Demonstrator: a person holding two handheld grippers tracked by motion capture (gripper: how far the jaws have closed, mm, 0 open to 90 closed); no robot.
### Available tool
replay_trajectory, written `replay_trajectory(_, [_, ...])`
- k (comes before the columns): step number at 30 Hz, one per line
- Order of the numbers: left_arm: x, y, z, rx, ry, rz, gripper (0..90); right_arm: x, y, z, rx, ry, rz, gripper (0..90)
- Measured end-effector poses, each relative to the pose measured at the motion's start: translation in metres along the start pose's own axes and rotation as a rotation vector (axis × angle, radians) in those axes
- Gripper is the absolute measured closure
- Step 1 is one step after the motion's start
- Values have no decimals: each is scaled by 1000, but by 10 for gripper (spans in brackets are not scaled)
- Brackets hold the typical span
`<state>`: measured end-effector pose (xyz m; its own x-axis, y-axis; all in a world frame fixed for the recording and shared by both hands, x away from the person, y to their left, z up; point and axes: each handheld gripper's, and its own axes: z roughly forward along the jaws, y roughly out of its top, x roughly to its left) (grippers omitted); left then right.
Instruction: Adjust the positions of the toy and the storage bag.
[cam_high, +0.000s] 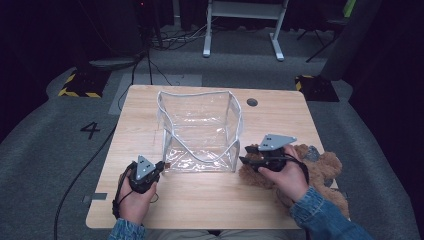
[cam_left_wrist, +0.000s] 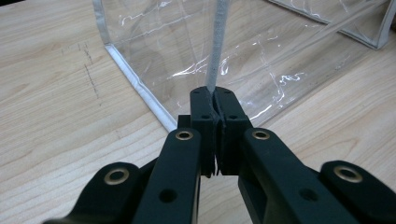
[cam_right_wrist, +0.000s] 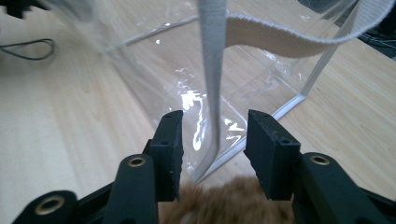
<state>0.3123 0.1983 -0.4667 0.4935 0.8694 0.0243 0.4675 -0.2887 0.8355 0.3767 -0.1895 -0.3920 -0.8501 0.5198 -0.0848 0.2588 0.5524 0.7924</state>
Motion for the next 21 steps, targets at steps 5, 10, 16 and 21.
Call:
replay_trajectory(5, [0,-4,-6,0,2,1,873,-4,9,25,32,44,-43,863])
replay_trajectory(10, [-1,-12,-21,-14,-25,-31,873,18,9,14,31,67,-93,883])
replay_trajectory(16, [-21,-24,-36,-5,-63,24,871,43,-11,-15,29,124,-98,883])
replay_trajectory(21, [-36,-31,-47,-2,-94,41,870,59,-26,-37,28,153,-99,883])
